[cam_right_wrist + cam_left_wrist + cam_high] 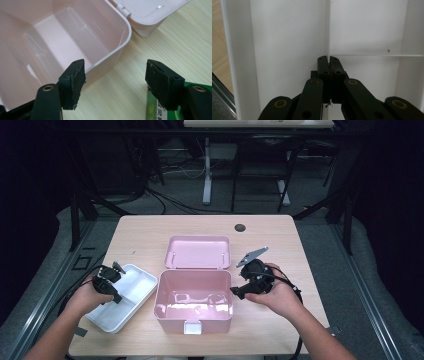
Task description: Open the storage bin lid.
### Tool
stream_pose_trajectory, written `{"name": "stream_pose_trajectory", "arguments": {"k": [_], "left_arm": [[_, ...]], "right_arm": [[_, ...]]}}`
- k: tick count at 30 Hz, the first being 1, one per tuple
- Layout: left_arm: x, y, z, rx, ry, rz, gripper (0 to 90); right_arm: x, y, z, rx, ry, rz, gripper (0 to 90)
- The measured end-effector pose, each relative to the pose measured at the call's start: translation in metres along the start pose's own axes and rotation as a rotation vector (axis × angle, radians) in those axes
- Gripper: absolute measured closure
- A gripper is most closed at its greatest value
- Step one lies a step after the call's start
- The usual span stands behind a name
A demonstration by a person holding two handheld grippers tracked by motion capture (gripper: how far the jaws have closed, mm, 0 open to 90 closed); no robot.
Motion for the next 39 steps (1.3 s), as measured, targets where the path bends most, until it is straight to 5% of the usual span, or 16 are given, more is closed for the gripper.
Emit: {"name": "stream_pose_trajectory", "arguments": {"k": [11,14,16,18,21,25,31,35,39], "left_arm": [[0.003,0.010,0.001,-0.046,-0.001,0.008,87.0],[0.002,0.003,0.000,-0.086,-0.015,0.013,78.4],[0.002,0.000,0.002,-0.087,0.023,-0.010,71.2],[0.002,-0.004,0.001,-0.138,0.022,-0.020,67.1],[0.001,-0.008,0.004,-0.170,-0.008,-0.017,58.0],[0.005,-0.010,0.005,-0.175,0.009,-0.045,50.1],[0.006,-0.018,0.008,-0.213,-0.068,-0.013,47.0],[0.006,-0.023,0.011,-0.221,-0.086,-0.015,42.5],[0.004,-0.025,0.011,-0.227,-0.062,-0.016,40.4]], "right_arm": [[-0.012,-0.003,0.002,0.033,0.017,0.029,31.6],[-0.014,-0.004,0.002,0.037,0.021,0.028,31.4],[-0.016,-0.006,0.002,0.050,0.016,0.038,30.9],[-0.017,-0.007,0.001,0.065,0.018,0.045,30.6],[-0.021,-0.007,0.001,0.075,0.015,0.057,30.0],[-0.028,-0.007,0.003,0.108,0.014,0.070,29.2],[-0.043,-0.004,0.008,0.158,0.029,0.084,26.2],[-0.055,-0.001,0.012,0.186,0.032,0.109,22.1],[-0.067,0.002,0.018,0.226,0.056,0.117,17.8]]}}
Point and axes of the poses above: each handheld gripper's, and its own axes: y roughly forward along the jaws, z roughly out of its underside, x roughly to its left, the point moved 7 cm from there along y, roughly forward along the jaws, and after that the axes turned 8 degrees about -x, right-handed, at the moved point
